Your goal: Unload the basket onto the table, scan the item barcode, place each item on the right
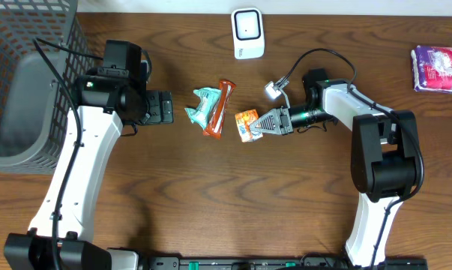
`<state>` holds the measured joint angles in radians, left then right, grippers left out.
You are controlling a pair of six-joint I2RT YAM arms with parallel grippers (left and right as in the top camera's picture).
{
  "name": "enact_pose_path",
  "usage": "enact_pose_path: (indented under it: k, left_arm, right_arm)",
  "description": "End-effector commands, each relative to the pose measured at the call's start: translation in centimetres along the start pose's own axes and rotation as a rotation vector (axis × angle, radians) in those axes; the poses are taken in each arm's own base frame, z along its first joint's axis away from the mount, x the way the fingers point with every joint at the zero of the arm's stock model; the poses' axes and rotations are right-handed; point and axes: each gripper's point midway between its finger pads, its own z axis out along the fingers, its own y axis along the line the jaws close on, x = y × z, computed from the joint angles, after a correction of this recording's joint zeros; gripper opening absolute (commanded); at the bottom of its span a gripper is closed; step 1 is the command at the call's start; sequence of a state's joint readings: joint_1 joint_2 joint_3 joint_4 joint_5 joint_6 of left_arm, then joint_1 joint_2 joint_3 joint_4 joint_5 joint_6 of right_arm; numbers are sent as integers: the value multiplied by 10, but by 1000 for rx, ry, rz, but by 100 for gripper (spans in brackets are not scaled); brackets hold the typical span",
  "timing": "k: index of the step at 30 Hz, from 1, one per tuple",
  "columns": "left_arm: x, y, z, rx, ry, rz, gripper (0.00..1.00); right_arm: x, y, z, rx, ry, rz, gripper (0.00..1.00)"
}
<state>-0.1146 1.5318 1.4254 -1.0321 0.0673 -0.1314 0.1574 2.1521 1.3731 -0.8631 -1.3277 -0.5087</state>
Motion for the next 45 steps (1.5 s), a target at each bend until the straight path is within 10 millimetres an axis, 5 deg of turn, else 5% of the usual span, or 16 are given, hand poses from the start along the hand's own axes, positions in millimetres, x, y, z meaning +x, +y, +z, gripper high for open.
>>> enact_pose_path:
  k: [1,31,41,45]
  left_arm:
    - [1,4,2,-19,7,-9,98]
    - [1,3,2,-18,6,-10,98]
    - [1,4,2,-18,6,-9,98]
    - [1,4,2,-19,7,-9,98]
  right_arm:
    - [0,2,4,-25,-4,-21,1]
    - [-1,8,17,-51,13,-49,1]
    - [-21,0,21,-28,-15,129,1]
    - [-34,-27,18,122,-48,342,1]
